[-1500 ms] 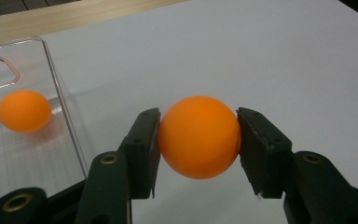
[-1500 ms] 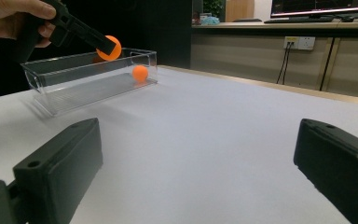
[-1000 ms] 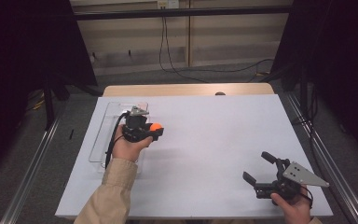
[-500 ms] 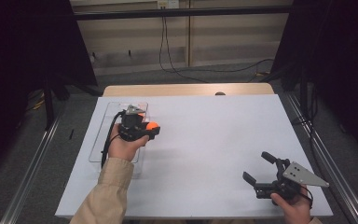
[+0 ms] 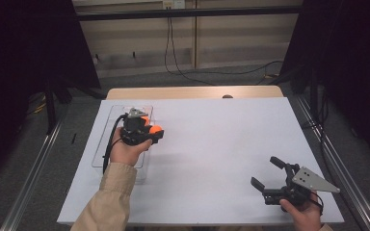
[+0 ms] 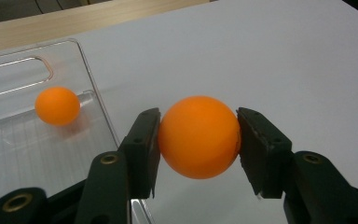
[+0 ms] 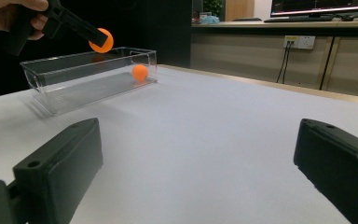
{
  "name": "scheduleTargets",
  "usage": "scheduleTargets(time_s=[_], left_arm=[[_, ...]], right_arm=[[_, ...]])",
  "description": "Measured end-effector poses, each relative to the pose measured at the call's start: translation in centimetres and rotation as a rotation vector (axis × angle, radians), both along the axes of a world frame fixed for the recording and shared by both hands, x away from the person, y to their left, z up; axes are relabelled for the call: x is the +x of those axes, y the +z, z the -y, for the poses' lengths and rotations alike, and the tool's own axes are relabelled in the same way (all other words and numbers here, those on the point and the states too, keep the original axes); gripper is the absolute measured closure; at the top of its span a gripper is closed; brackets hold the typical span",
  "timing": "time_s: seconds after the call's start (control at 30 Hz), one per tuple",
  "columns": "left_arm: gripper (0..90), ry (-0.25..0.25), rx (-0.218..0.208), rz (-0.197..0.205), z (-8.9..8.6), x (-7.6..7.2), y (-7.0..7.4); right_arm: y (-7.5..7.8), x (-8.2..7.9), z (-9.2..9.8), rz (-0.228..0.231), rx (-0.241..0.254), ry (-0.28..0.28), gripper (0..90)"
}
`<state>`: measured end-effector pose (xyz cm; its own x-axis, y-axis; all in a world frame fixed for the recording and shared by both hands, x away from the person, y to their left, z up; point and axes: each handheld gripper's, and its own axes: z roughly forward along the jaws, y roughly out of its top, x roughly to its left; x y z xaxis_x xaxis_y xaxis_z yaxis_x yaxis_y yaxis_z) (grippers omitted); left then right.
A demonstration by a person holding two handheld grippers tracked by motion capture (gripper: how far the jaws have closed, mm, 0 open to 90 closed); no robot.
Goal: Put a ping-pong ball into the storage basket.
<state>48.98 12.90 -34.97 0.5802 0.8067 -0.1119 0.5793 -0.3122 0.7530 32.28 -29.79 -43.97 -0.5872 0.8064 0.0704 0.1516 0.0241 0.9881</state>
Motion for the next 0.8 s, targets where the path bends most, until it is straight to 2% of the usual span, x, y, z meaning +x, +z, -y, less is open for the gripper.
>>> scheduleTargets(time_s=[0.17,0.37,0.43,0.47,0.6,0.63,0.73,0.77,0.8], left_arm=[[51.1,-0.006,0.013,-0.001,-0.27,0.00,0.10],[51.1,0.014,-0.010,0.001,-0.24,-0.04,0.04],[51.1,0.010,-0.007,-0.003,-0.33,-0.03,0.09],[51.1,-0.011,0.016,-0.006,-0.57,0.02,0.18],[51.1,-0.004,0.016,-0.002,-0.66,0.00,0.23],[51.1,0.012,0.001,-0.002,-0.54,-0.07,0.21],[51.1,-0.004,0.027,-0.007,-0.93,-0.03,0.40],[51.1,0.010,0.010,-0.006,-0.89,-0.07,0.39],[51.1,0.003,0.019,-0.005,-1.02,-0.02,0.43]], right_arm=[[0.00,-0.01,0.04,0.000,0.002,0.003,0.6],[0.00,0.01,0.00,0.002,0.003,0.001,0.6],[0.01,0.00,0.00,0.001,0.006,0.001,0.6],[0.01,-0.01,0.00,-0.001,0.005,0.001,0.6],[0.00,0.01,0.00,0.002,0.004,0.001,0.6],[0.01,0.01,0.00,0.002,0.005,0.001,0.6],[0.00,0.02,0.00,0.001,0.003,0.001,0.6],[0.00,0.01,0.00,0.000,0.002,-0.001,0.6],[0.01,0.00,0.00,0.001,0.002,-0.001,0.6]])
